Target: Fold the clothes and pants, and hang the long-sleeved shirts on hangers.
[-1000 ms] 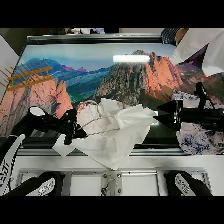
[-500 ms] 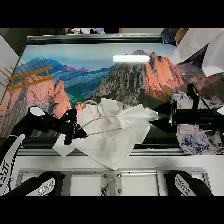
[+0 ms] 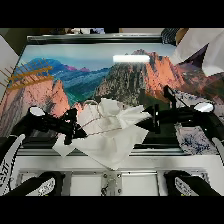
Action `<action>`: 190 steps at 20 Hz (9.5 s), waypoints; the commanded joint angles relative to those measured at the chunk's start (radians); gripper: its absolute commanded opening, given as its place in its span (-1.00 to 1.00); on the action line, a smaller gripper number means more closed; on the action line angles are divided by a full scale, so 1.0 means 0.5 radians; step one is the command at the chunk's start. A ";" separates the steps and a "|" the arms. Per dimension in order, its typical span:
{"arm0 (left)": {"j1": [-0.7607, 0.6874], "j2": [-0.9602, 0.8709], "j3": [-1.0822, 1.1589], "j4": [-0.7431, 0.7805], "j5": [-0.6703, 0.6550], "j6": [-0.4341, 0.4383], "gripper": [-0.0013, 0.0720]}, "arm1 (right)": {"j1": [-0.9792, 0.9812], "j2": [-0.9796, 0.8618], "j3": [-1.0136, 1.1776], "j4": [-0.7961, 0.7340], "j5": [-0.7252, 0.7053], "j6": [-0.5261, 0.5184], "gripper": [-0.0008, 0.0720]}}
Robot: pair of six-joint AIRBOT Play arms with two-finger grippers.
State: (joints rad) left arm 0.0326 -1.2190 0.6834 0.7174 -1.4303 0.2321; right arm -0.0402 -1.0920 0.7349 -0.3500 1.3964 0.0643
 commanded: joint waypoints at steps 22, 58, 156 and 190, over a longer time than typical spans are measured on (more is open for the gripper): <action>0.001 -0.001 -0.001 -0.019 -0.003 0.005 -0.92 | 0.220 -0.052 0.004 0.031 -0.183 -0.452 -0.92; 0.002 0.001 0.000 -0.012 0.201 -0.625 0.18 | 0.220 -0.044 0.004 0.572 -0.095 -0.465 -0.94; -0.149 0.532 -0.337 -0.182 1.153 -3.133 -0.92 | 0.219 0.742 0.288 0.201 -0.594 0.711 -0.94; -0.012 0.237 0.134 0.085 0.981 -3.139 -0.92 | 0.220 0.770 0.291 0.011 -0.584 0.796 -0.94</action>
State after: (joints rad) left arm 0.0124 -1.1000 0.7429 0.7063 -0.9298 -1.3319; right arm 0.0696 -0.7143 0.8803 -0.3233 1.0943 0.4576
